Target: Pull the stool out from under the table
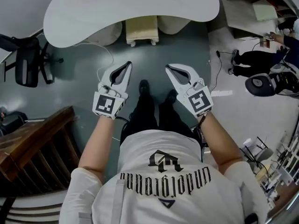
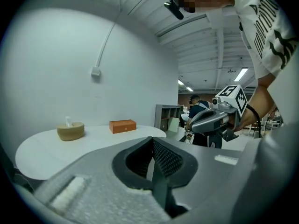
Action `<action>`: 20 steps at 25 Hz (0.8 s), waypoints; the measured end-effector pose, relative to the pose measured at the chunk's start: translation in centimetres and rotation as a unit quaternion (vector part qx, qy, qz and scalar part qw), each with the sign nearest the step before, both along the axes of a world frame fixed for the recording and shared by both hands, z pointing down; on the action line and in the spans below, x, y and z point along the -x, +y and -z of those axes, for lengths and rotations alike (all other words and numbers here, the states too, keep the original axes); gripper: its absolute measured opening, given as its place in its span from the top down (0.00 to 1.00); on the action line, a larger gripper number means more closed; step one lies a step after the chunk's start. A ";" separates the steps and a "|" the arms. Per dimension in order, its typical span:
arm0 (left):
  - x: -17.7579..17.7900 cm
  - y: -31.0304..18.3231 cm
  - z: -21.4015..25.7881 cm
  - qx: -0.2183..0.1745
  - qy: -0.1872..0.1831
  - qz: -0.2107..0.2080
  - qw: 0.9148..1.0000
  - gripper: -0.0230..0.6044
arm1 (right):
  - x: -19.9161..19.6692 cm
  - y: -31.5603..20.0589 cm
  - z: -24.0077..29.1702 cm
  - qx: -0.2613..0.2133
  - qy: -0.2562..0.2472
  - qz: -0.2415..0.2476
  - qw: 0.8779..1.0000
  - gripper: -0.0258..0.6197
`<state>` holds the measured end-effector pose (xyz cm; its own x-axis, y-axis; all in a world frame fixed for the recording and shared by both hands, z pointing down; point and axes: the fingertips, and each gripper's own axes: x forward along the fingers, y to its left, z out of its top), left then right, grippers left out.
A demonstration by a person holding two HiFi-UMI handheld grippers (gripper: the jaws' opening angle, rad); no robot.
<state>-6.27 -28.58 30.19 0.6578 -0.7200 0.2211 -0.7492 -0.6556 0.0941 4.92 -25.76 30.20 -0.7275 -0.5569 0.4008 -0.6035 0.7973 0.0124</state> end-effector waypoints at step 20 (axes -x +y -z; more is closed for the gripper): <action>1.0 -4.1 -16.8 0.061 -0.054 0.022 0.996 0.88 | -0.7 -6.1 -15.7 0.051 0.005 -0.008 0.999 0.78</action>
